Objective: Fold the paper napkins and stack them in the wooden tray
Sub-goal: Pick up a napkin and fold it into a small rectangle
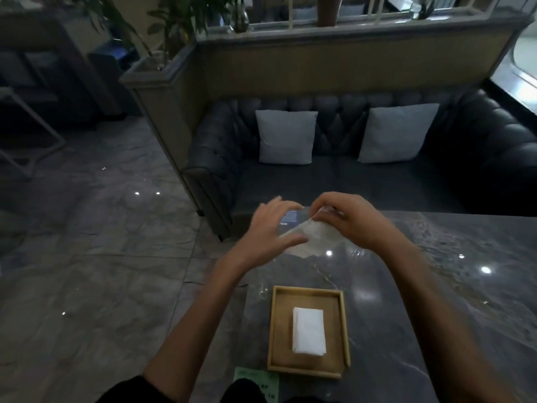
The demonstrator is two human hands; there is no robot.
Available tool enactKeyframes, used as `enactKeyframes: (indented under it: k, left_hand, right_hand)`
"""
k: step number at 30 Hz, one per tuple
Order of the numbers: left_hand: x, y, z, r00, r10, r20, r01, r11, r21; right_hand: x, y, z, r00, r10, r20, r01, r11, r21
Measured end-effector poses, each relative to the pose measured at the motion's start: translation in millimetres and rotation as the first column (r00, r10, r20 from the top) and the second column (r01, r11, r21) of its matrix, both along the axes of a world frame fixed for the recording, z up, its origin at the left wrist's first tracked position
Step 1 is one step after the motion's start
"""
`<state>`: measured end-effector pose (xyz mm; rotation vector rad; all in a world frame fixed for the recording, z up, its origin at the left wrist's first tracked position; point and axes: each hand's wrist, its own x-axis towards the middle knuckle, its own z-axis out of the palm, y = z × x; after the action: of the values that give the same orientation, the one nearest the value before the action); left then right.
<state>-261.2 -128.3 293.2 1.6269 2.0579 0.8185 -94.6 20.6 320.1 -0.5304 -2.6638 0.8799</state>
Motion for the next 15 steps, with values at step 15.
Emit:
enactKeyframes:
  k: [15]
  left_hand:
    - [19,5,12,0.718,0.116,0.686,-0.361,0.906,0.224]
  right_hand:
    - [32,-24,-47,0.902,-0.388,-0.187,0.088,0.591,-0.802]
